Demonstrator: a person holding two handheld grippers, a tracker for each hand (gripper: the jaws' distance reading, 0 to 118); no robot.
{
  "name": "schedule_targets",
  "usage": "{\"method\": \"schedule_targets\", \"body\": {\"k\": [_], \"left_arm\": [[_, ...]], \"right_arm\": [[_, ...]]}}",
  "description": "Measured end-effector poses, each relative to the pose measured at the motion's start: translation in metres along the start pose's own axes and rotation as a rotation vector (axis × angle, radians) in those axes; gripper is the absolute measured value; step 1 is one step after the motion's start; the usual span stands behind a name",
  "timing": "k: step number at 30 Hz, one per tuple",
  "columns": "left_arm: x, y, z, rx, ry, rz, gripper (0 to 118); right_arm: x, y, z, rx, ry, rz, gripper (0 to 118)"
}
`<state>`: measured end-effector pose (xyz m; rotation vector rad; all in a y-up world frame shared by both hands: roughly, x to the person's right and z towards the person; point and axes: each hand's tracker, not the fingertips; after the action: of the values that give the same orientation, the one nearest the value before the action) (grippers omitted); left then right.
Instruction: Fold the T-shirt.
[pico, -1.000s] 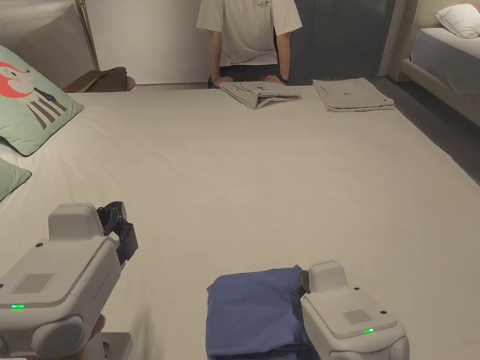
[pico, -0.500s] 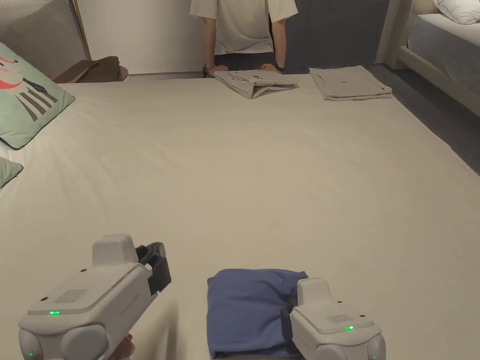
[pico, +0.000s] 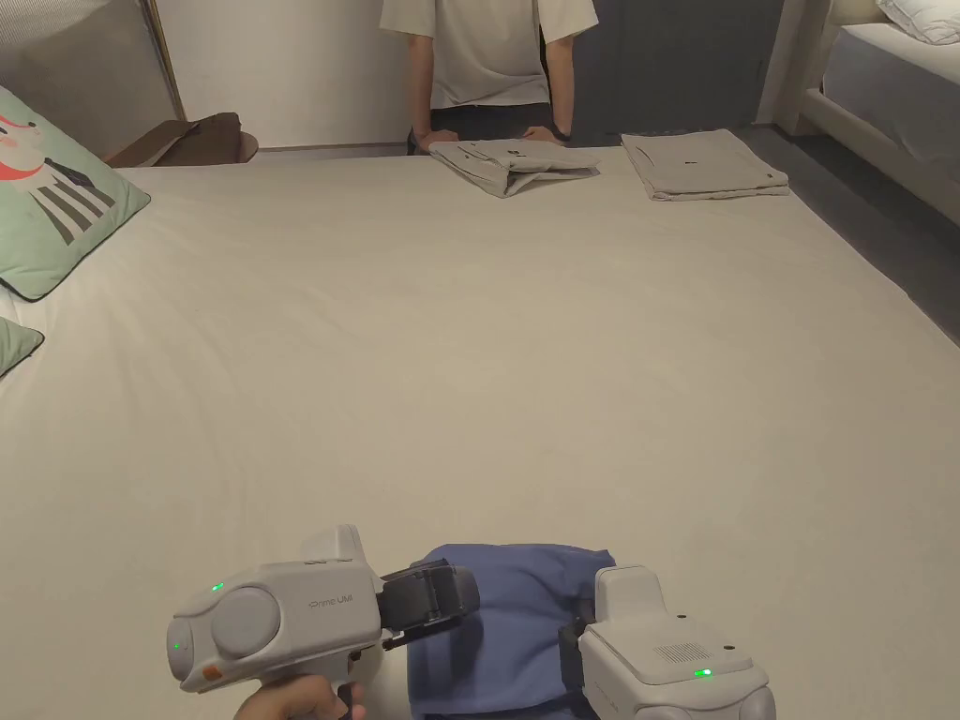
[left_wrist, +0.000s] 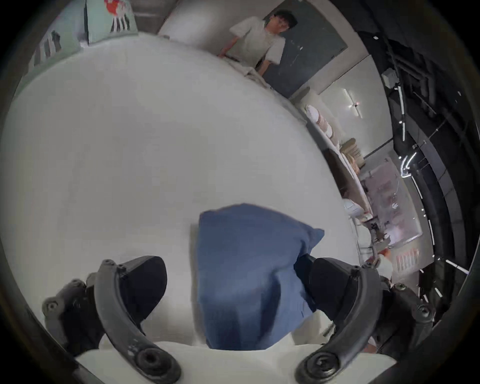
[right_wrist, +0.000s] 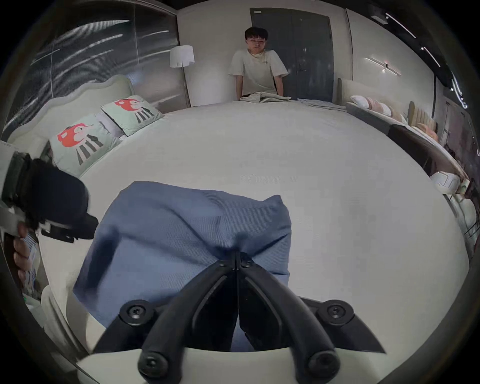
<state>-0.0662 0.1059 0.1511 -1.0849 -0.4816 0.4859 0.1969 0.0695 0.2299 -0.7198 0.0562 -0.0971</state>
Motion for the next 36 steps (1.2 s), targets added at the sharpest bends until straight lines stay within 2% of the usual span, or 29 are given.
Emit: {"method": "schedule_targets", "body": {"k": [4,5,6,8,10,11,15,20,24,29,36], "left_arm": [[-0.004,-0.002,-0.013,-0.063,-0.035,0.018,82],[-0.005,-0.004,-0.015,-0.078,-0.051,0.033,61],[-0.005,-0.005,-0.017,-0.075,-0.032,0.037,55],[-0.006,-0.01,-0.015,-0.051,-0.038,0.023,49],[-0.008,-0.011,-0.013,-0.045,-0.078,0.046,24],[-0.009,-0.012,-0.013,-0.049,-0.121,0.078,24],[-0.007,-0.01,-0.01,-0.037,-0.085,0.022,20],[-0.014,0.006,0.011,-0.02,-0.093,-0.016,20],[-0.029,0.027,0.036,0.008,-0.003,-0.105,20],[-0.067,0.056,0.075,0.021,0.113,-0.155,20],[-0.137,0.087,0.133,0.063,0.304,-0.168,20]], "right_arm": [[0.002,-0.001,0.0,0.002,0.008,-0.006,0],[0.002,0.0,0.0,0.002,0.009,-0.008,0],[0.002,-0.001,0.0,0.003,0.009,-0.009,0],[0.003,-0.001,0.0,0.004,0.012,-0.012,0],[0.003,0.0,0.001,0.003,0.016,-0.006,0],[0.002,0.001,0.001,0.002,0.015,0.002,0],[-0.003,0.009,0.01,0.011,0.006,0.028,0],[-0.016,0.035,0.04,0.166,-0.011,0.057,0],[-0.028,0.065,0.066,0.306,-0.026,0.057,0],[-0.044,0.1,0.095,0.474,-0.053,0.074,0],[-0.065,0.134,0.109,0.592,-0.075,0.116,0]]}}
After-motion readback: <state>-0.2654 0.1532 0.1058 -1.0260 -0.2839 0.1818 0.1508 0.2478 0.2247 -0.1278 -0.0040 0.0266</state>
